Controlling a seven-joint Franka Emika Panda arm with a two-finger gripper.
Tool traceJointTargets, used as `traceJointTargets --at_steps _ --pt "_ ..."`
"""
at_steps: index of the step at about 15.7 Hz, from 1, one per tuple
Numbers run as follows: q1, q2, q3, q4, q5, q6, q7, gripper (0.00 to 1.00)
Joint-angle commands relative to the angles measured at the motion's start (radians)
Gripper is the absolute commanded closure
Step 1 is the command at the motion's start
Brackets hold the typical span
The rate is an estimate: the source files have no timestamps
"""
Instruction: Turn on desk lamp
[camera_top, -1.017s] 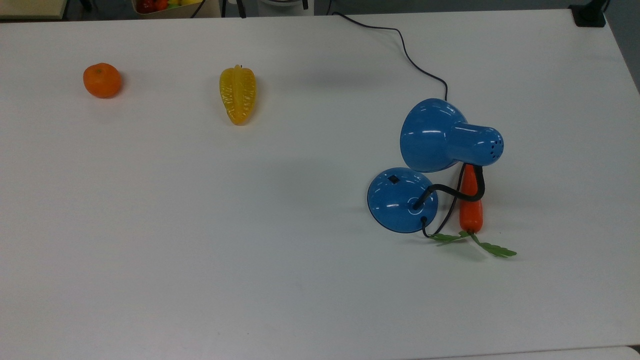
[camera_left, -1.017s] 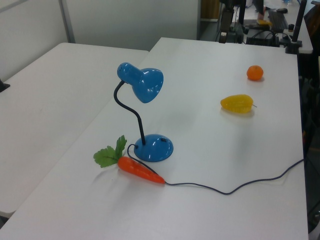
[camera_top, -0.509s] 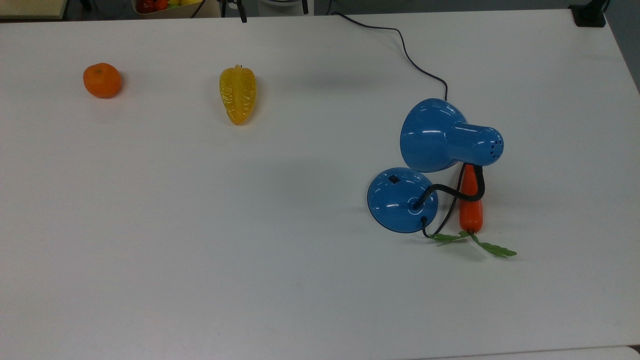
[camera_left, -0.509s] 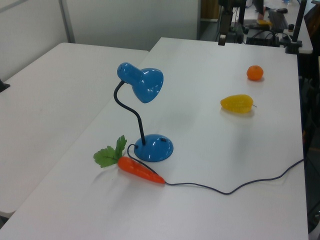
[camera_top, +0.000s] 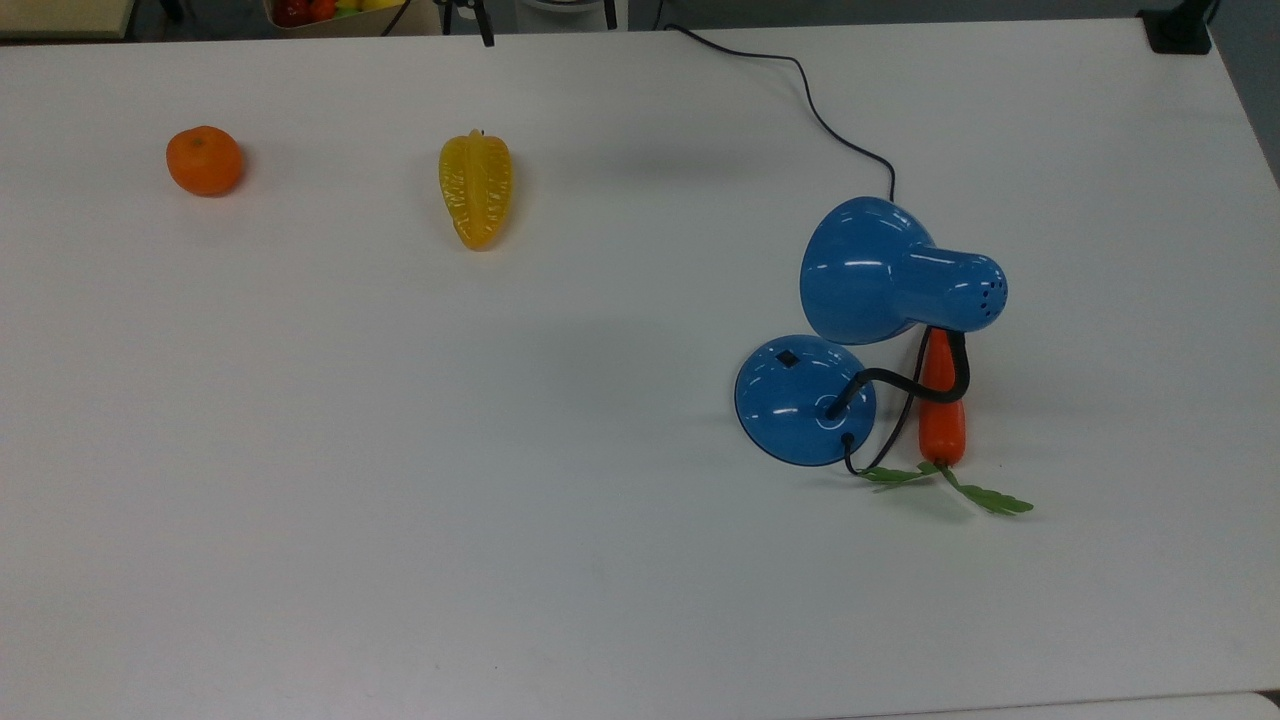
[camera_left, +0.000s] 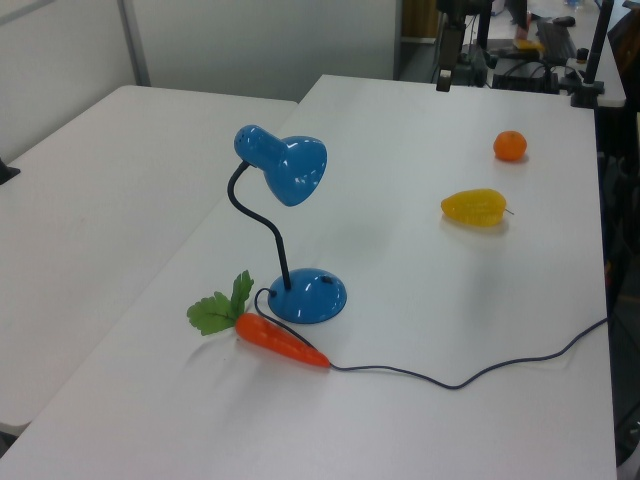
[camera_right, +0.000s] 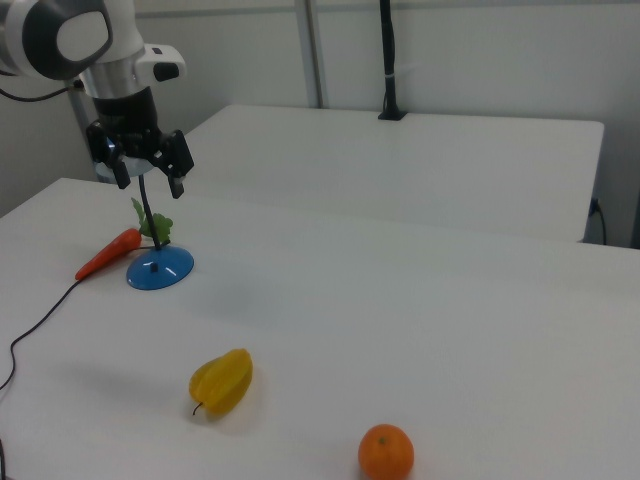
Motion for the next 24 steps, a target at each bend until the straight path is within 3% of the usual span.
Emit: traceJointTargets --at_steps 1,3,5,6,8,9,20,24 --pt "0.011 -0.003 -0.009 -0.002 -0.006 0.016 -0.006 0.01" --pt "0.011 -0.003 -0.009 -0.002 -0.006 0.016 -0.012 0.15" --pt "0.011 -0.002 -0.009 -0.004 -0.002 0.027 -0.017 0.36" --pt "0.011 -0.003 -0.009 -0.005 -0.002 0.039 -0.017 0.48" --pt "0.013 -0.002 -0.007 -0.014 0.003 0.065 -0.017 0.85" --pt "0.013 -0.002 -0.006 -0.022 0.007 0.079 -0.015 0.97" --pt "0.014 0.006 0.002 -0.033 0.017 0.093 -0.017 1.0" --pt "0.022 0.058 0.028 -0.03 0.017 0.103 -0.017 1.0"
